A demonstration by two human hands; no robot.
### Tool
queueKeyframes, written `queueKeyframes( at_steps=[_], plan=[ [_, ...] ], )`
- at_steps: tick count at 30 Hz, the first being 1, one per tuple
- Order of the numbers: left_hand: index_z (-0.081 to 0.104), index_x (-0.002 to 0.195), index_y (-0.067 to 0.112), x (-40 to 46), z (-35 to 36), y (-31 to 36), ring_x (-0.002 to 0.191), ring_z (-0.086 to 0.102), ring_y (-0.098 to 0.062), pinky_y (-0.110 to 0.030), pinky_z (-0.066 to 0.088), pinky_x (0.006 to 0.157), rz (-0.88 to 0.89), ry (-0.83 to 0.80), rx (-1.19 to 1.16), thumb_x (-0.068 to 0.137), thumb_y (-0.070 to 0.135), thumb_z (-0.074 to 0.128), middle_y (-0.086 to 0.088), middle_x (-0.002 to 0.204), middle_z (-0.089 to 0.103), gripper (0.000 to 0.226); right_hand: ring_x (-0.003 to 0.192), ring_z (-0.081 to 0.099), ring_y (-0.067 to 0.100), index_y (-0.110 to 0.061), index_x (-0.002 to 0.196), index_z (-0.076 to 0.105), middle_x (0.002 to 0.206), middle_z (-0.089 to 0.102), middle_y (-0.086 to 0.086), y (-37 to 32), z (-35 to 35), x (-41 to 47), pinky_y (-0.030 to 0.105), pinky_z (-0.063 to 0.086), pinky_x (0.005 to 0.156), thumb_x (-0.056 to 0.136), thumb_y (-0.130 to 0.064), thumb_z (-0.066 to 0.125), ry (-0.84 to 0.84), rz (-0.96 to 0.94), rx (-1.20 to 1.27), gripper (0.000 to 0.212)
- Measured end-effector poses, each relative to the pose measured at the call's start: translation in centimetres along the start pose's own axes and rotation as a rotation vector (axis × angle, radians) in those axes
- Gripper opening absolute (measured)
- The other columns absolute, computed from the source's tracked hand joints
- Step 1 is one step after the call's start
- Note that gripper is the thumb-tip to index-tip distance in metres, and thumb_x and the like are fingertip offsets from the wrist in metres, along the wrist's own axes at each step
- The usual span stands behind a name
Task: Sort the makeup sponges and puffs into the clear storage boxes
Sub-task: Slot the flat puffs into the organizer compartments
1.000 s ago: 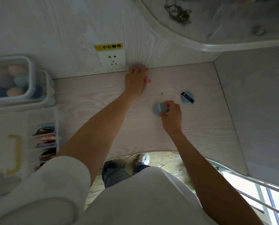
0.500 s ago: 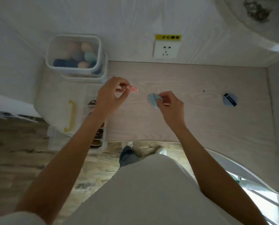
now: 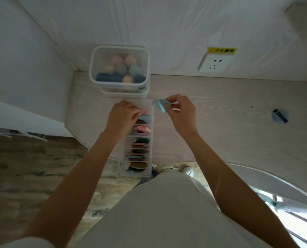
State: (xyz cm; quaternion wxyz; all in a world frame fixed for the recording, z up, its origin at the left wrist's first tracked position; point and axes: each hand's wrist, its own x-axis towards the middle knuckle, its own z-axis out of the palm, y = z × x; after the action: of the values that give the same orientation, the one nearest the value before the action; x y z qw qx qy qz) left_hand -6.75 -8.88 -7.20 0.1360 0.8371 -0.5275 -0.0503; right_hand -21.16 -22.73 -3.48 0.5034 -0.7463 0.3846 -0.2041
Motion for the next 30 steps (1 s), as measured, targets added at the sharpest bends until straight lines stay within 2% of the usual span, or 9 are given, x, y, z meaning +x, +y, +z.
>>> queueKeyframes(
  at_steps=[2,5,9,12,16,20,23,26,30],
  plan=[
    [0.07,0.1,0.019,-0.4,0.0,-0.5,0.087,0.061,-0.025,-0.039,0.042,0.082,0.044,-0.015,0.035,0.085,0.022,0.064,-0.004,0.097,0.071,0.017,0.076,0.056,0.003,-0.008,0.092,0.065,0.096,0.062,0.007,-0.4,1.0,0.5,0.003,0.044,0.064,0.086,-0.008,0.063,-0.005,-0.017,-0.036,0.007],
    [0.07,0.101,0.024,-0.6,-0.1,-1.0,0.091,0.061,-0.026,-0.04,0.041,0.081,0.06,0.001,0.04,0.08,0.02,0.069,-0.001,0.097,0.071,0.021,0.077,0.058,0.01,-0.01,0.091,0.065,0.09,0.066,0.005,-0.7,2.8,1.3,0.013,0.048,0.067,0.084,-0.012,0.064,-0.014,-0.09,-0.147,0.007],
    [0.072,0.09,0.023,-0.1,-0.5,-0.9,0.078,0.063,-0.025,-0.037,0.041,0.077,0.035,0.035,0.005,0.075,0.018,0.073,-0.002,0.078,0.071,0.015,0.087,0.056,0.02,-0.015,0.092,0.066,0.089,0.069,0.001,-0.4,5.1,1.9,0.029,0.04,0.076,0.085,-0.02,0.063,-0.116,-0.268,-0.529,0.009],
    [0.072,0.087,0.021,-0.3,-0.7,-1.0,0.074,0.062,-0.024,-0.035,0.042,0.075,0.053,0.05,-0.011,0.074,0.019,0.074,-0.003,0.074,0.07,0.013,0.081,0.056,0.027,-0.016,0.081,0.068,0.078,0.069,0.003,-0.3,6.7,2.2,0.033,0.041,0.07,0.076,-0.017,0.072,-0.089,-0.372,-0.752,0.006],
    [0.072,0.088,0.019,-0.3,-0.8,-1.1,0.082,0.062,-0.025,-0.037,0.042,0.08,0.06,0.034,-0.016,0.078,0.021,0.071,-0.005,0.08,0.071,0.011,0.098,0.046,0.027,-0.02,0.089,0.073,0.103,0.057,0.006,-0.7,7.3,2.5,0.033,0.035,0.081,0.084,-0.026,0.062,-0.188,-0.336,-0.913,0.014],
    [0.073,0.091,0.022,-0.4,-0.7,-1.3,0.091,0.061,-0.024,-0.038,0.041,0.086,0.074,0.059,0.016,0.077,0.025,0.072,-0.002,0.088,0.072,0.014,0.114,0.038,0.024,-0.024,0.092,0.073,0.123,0.05,0.0,-0.7,6.4,3.1,0.033,0.029,0.092,0.085,-0.035,0.061,-0.246,-0.342,-0.913,0.019],
    [0.072,0.09,0.021,-0.5,-0.6,-1.3,0.095,0.059,-0.024,-0.037,0.04,0.088,0.054,0.064,0.03,0.076,0.027,0.072,-0.001,0.092,0.07,0.015,0.115,0.037,0.023,-0.026,0.095,0.073,0.124,0.05,-0.001,-0.4,5.9,3.2,0.033,0.029,0.092,0.087,-0.038,0.057,-0.306,-0.337,-0.893,0.022],
    [0.069,0.092,0.02,-0.8,-0.5,-1.2,0.1,0.055,-0.022,-0.033,0.038,0.089,0.014,0.056,-0.013,0.078,0.027,0.069,0.0,0.097,0.067,0.016,0.112,0.04,0.023,-0.028,0.096,0.073,0.122,0.053,0.001,0.7,5.5,2.8,0.032,0.03,0.091,0.088,-0.036,0.057,-0.327,-0.31,-0.758,0.02],
    [0.063,0.103,0.018,-1.7,-0.8,-0.2,0.101,0.054,-0.02,-0.03,0.038,0.088,-0.021,0.103,-0.072,0.085,0.028,0.06,-0.002,0.104,0.065,0.021,0.11,0.046,0.022,-0.02,0.1,0.072,0.123,0.056,0.005,1.5,3.8,2.1,0.031,0.033,0.097,0.088,-0.022,0.06,-0.319,-0.211,-0.482,0.018]
  ],
)
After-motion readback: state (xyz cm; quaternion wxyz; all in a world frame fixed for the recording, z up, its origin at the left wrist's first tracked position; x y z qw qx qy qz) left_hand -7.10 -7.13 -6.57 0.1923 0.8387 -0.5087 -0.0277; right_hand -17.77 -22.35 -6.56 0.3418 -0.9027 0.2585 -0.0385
